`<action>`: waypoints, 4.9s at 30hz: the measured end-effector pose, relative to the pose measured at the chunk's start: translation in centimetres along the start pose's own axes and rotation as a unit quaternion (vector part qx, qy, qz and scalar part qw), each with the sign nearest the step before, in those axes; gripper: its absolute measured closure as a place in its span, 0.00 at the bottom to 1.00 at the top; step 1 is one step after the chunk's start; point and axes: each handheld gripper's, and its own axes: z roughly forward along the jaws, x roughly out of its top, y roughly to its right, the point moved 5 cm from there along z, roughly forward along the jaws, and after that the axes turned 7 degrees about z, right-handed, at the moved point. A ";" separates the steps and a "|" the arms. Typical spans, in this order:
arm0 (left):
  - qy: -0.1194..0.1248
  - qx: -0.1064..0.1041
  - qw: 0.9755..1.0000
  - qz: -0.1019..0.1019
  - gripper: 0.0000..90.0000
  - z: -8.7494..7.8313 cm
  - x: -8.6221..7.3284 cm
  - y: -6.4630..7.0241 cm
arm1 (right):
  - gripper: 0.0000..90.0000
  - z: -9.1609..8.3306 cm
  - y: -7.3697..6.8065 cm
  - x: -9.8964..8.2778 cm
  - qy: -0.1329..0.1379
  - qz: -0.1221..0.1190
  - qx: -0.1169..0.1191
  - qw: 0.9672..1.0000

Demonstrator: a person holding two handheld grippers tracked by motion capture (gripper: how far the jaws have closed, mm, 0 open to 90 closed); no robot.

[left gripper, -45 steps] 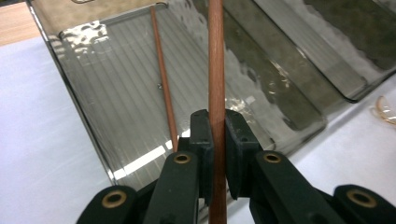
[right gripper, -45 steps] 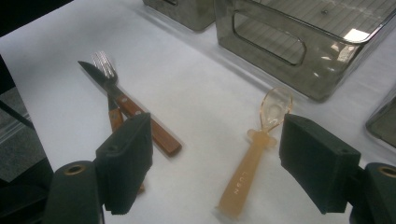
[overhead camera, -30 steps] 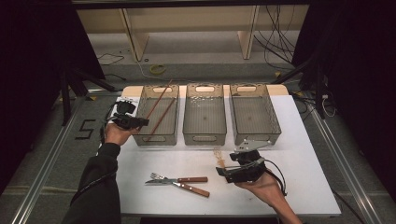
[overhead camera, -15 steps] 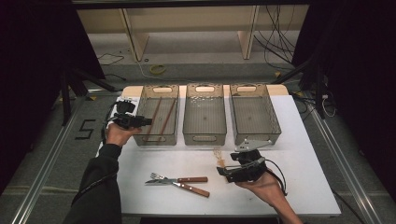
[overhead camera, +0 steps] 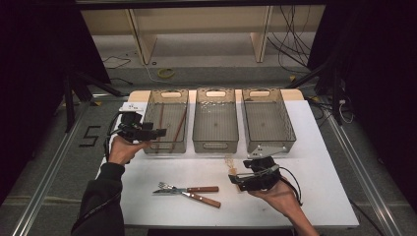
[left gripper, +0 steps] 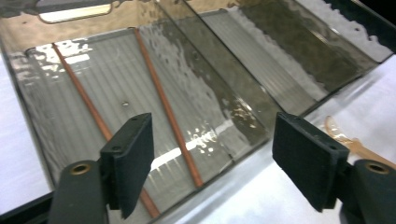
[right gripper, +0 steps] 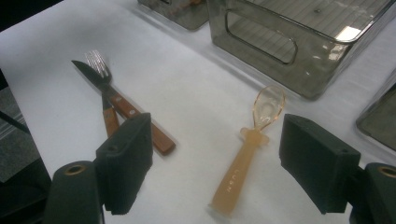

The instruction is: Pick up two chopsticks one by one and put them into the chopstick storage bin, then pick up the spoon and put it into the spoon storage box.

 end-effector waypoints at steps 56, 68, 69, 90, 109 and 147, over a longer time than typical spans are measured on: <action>0.083 -0.073 0.991 0.076 0.19 -0.9 -7.0 8.5 | 0.39 4.4 1.8 -1.9 -0.130 0.009 -0.059 0.990; 0.091 -0.075 0.989 0.084 0.19 -0.9 -7.3 9.5 | 0.45 5.1 2.1 -2.2 -0.149 0.010 -0.065 0.987; 0.094 -0.076 0.989 0.083 0.19 -0.9 -7.4 9.5 | 0.46 5.2 2.1 -2.2 -0.151 0.010 -0.068 0.986; 0.086 -0.077 0.989 0.091 0.19 -0.7 -8.1 9.5 | 0.62 6.2 2.0 -2.3 -0.166 0.004 -0.077 0.983; 0.084 -0.079 0.989 0.096 0.20 -0.7 -8.3 9.7 | 0.84 6.4 1.6 -2.2 -0.170 -0.013 -0.089 0.981; 0.087 -0.078 0.990 0.079 0.19 -0.7 -8.5 8.8 | 0.86 2.4 2.2 1.8 -0.079 -0.021 -0.055 0.995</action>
